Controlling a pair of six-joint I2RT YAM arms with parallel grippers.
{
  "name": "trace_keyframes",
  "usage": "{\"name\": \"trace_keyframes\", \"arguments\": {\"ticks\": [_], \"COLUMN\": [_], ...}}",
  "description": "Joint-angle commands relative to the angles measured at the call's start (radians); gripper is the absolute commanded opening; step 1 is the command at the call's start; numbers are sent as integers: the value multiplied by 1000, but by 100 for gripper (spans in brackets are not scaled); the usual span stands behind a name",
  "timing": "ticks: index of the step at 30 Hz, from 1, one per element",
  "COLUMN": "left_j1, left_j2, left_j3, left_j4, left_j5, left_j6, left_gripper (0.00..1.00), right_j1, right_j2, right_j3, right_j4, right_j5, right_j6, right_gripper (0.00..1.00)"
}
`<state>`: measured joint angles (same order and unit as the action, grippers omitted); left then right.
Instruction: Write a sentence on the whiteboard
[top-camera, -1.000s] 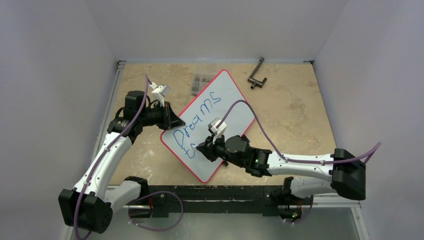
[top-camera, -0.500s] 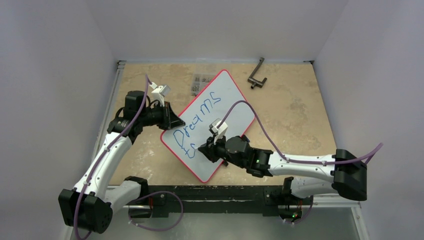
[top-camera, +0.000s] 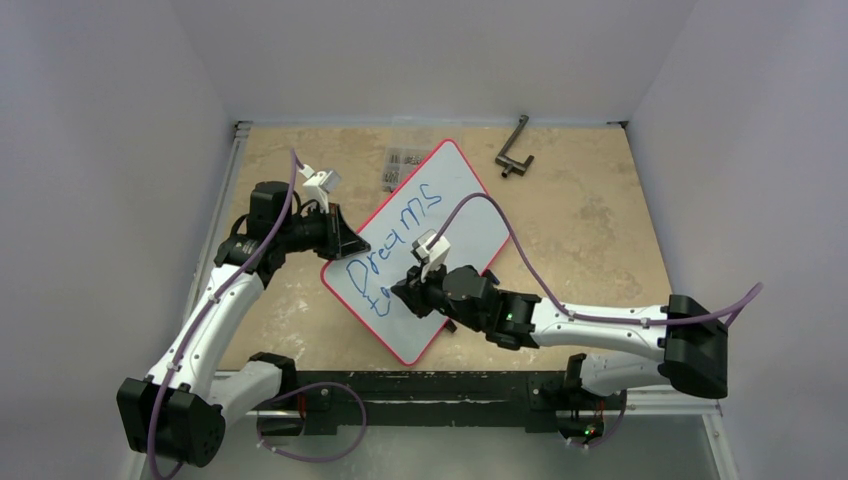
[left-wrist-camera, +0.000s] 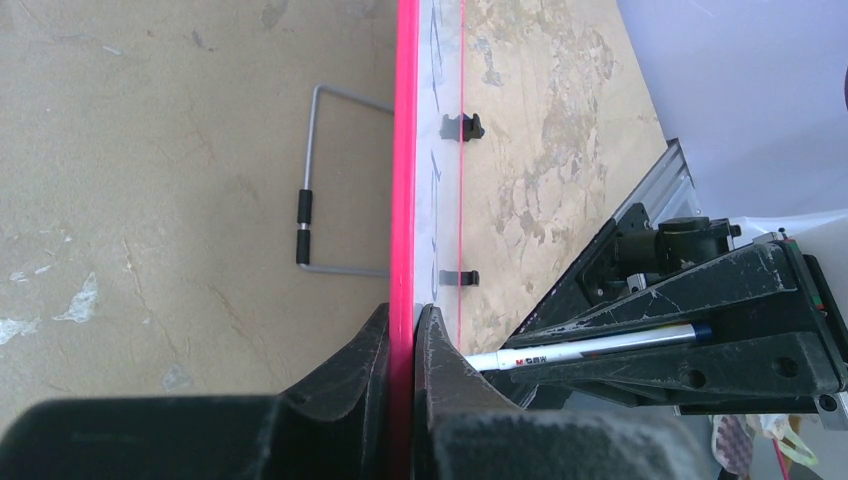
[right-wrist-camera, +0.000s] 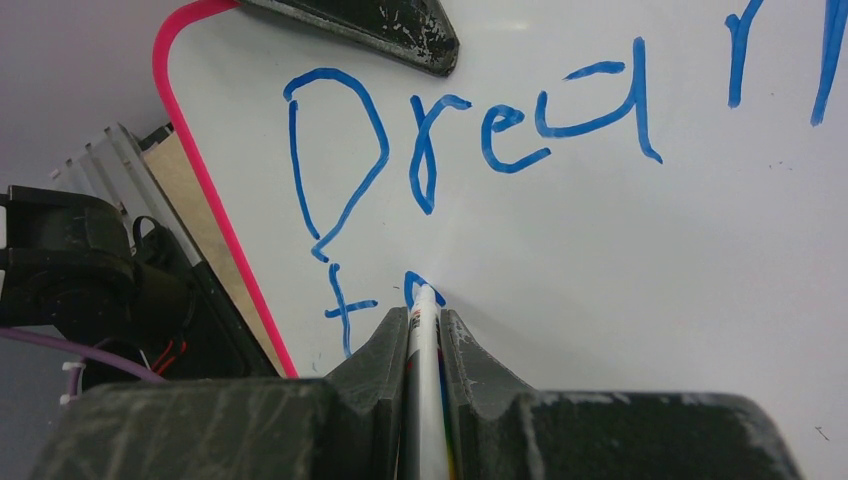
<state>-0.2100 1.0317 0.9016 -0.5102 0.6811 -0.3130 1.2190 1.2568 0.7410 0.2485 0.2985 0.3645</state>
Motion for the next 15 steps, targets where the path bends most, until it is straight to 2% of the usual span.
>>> {"name": "trace_keyframes", "arguments": {"ticks": [1,15], "left_j1": [-8,-8], "left_j2": [-12,-11], "left_j3": [-6,-6], "left_j4": [-13,-13], "left_j5": [-94,-98], "left_j6": [111,111], "left_gripper": [0,0], "right_j1": [-4,-4], "right_j2": [28,-23], "right_j3": [30,-57], "right_j4": [-12,-46], "right_j5": [45,66], "right_j6": [-19,24], "right_gripper": [0,0]}}
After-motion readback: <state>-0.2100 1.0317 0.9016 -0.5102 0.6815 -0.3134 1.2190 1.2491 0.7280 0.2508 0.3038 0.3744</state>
